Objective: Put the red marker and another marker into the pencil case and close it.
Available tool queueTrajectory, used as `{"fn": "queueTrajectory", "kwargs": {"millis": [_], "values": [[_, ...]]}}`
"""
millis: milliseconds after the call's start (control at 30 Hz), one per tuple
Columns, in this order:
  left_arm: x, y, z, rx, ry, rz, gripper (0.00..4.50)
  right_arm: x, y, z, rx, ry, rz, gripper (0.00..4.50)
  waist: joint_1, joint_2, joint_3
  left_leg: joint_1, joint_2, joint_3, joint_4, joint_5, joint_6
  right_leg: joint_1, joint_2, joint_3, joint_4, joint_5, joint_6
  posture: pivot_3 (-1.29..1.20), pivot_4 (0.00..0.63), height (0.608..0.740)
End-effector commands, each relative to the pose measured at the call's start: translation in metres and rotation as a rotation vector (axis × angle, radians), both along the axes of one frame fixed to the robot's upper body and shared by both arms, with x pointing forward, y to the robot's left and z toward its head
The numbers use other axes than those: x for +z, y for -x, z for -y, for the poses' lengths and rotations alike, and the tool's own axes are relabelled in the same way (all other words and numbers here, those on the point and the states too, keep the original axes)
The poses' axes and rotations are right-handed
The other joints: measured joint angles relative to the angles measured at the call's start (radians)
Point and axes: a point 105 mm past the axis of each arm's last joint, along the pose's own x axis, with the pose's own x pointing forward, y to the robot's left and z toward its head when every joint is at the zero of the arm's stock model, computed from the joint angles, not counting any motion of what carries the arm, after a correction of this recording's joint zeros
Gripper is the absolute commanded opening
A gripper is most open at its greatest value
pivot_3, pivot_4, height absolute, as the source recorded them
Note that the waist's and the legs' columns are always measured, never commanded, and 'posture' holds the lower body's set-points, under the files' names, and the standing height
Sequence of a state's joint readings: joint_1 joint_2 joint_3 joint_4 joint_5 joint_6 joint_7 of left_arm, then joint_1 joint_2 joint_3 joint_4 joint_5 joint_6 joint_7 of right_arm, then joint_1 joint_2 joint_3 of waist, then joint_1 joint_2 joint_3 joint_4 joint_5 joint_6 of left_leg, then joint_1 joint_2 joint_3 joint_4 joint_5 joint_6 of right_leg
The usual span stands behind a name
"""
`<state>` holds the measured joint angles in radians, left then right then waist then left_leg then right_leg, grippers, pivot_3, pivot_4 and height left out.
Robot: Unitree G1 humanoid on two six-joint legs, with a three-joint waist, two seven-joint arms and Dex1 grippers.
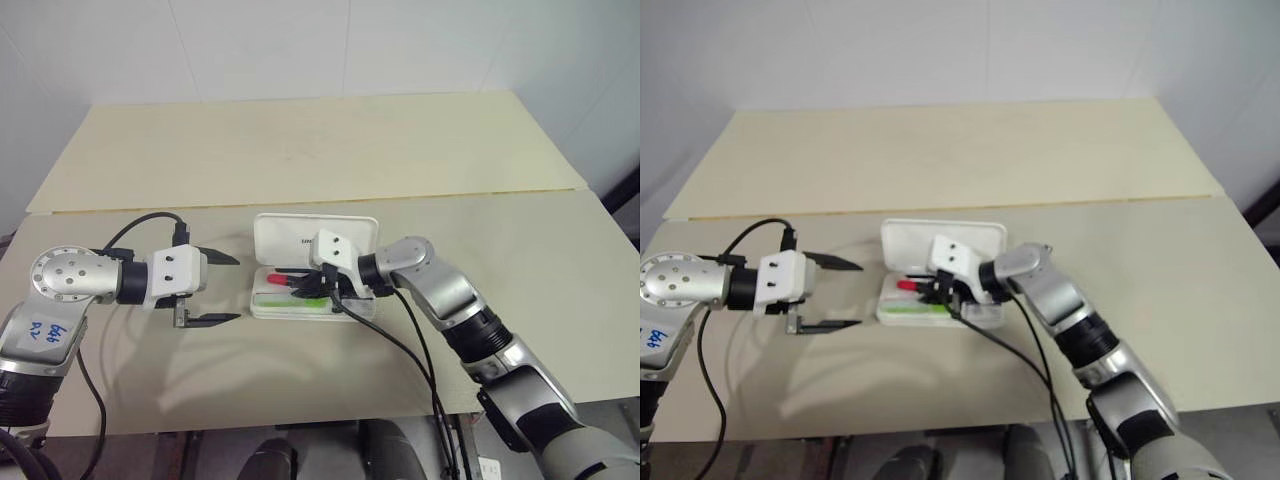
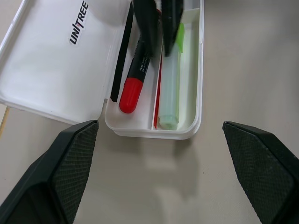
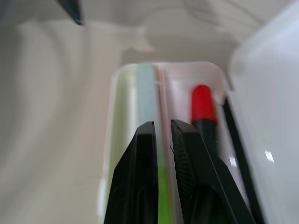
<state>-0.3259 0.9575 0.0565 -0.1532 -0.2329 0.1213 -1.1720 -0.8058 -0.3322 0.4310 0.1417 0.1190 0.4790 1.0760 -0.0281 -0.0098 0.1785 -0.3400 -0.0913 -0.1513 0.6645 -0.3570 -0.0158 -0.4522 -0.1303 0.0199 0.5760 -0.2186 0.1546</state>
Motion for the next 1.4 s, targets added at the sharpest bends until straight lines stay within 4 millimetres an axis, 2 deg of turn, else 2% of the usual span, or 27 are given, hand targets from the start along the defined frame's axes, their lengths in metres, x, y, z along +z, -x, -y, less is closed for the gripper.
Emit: {"fn": "queueTrajectory", "kwargs": {"millis": [33,167,233,433,867,1233,1400], "values": [[0.009,0.001,0.005,-0.02,0.0,0.042,4.5,0.01,-0.005,-0.002,-0.006,-0.026,0.048,0.6,0.0,0.0,0.0,0.0,0.0,0.0,0.0,0.0,0.0,0.0,0.0,0.0,0.0,0.0,0.0,0.0,0.15,0.74],[0.009,0.001,0.006,-0.02,0.002,0.041,4.5,0.002,-0.006,-0.002,-0.007,-0.013,0.04,0.6,0.0,0.0,0.0,0.0,0.0,0.0,0.0,0.0,0.0,-0.001,0.0,0.0,0.0,0.0,0.0,0.0,0.15,0.74],[0.009,0.0,0.007,-0.02,0.005,0.041,4.5,-0.003,-0.007,-0.001,-0.007,0.0,0.037,0.03,0.0,0.0,0.0,0.0,0.0,0.0,0.0,0.0,0.0,-0.001,0.0,0.0,0.0,0.0,0.0,0.0,0.15,0.74],[0.009,0.0,0.006,-0.018,0.004,0.04,4.5,-0.006,-0.008,-0.001,-0.006,0.01,0.042,0.03,-0.001,0.0,0.0,0.0,0.0,0.0,0.0,0.0,0.0,-0.001,0.0,0.0,0.001,0.0,0.0,0.0,0.15,0.74],[0.009,0.0,0.007,-0.017,0.005,0.041,4.5,-0.007,0.014,-0.001,0.083,0.032,0.008,0.03,0.0,0.0,0.0,0.0,0.0,0.0,0.0,-0.001,0.001,-0.001,0.0,0.0,0.001,0.0,0.0,0.0,0.15,0.74],[0.009,-0.001,0.007,-0.014,0.008,0.043,4.5,-0.002,0.015,-0.002,0.092,0.027,0.019,0.03,0.0,0.0,0.0,0.0,0.0,0.0,0.0,-0.001,0.001,-0.002,0.0,0.0,0.001,0.0,0.0,0.0,0.15,0.74],[0.009,-0.001,0.006,-0.01,0.008,0.044,4.5,0.007,0.017,-0.004,0.102,0.006,0.042,0.03,0.0,0.0,0.0,0.0,0.0,0.0,0.0,-0.001,0.001,-0.002,0.0,0.0,0.001,0.0,0.0,0.0,0.15,0.74]]}}
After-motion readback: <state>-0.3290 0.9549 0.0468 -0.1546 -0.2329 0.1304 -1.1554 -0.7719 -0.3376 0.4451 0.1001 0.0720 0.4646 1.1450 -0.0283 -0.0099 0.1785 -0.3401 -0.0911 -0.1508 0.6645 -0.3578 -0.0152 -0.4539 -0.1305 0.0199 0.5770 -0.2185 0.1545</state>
